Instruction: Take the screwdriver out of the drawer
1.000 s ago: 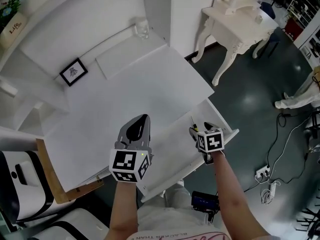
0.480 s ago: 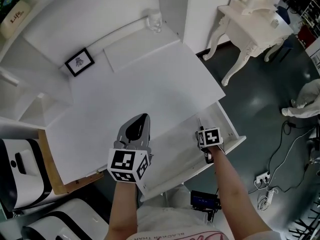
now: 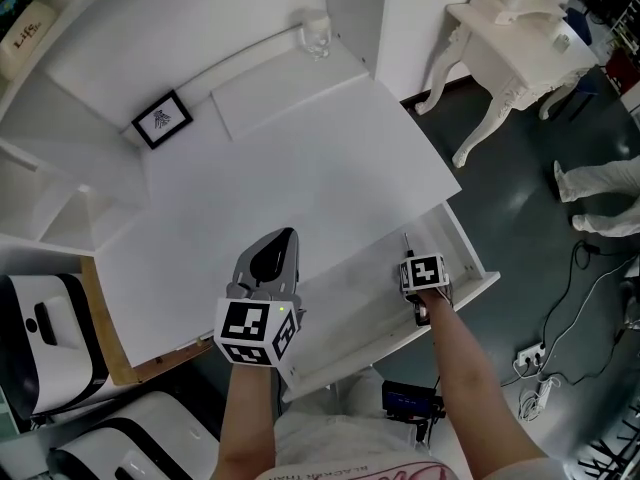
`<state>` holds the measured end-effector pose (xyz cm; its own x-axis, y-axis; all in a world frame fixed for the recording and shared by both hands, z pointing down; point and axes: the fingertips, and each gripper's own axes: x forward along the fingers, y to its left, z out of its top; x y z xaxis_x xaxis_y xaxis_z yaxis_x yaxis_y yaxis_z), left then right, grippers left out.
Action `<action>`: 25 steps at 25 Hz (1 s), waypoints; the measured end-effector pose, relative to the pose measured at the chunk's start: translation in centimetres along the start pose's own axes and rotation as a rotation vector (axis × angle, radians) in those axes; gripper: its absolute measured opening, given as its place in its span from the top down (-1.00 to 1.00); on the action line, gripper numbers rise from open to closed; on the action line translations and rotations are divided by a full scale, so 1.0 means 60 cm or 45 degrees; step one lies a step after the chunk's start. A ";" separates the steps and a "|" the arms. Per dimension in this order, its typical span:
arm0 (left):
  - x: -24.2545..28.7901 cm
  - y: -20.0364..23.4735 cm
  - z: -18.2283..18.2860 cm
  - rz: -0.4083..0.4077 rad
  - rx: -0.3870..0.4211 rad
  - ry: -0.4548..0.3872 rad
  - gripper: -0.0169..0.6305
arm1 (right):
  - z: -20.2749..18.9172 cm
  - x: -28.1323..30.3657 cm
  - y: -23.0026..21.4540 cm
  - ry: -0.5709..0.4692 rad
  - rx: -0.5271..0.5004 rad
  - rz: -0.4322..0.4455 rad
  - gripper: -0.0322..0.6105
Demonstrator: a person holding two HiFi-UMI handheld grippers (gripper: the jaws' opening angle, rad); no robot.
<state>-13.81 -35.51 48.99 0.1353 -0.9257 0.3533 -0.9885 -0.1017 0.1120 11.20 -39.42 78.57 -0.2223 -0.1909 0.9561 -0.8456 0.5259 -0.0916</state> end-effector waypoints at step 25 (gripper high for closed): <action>-0.065 -0.008 0.063 -0.016 0.035 -0.113 0.92 | 0.011 -0.101 0.015 -0.086 0.048 -0.029 0.65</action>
<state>-14.14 -33.26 44.05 0.1426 -0.9528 0.2680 -0.9884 -0.1227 0.0897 11.48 -38.35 72.50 -0.2338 -0.2588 0.9372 -0.8682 0.4894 -0.0815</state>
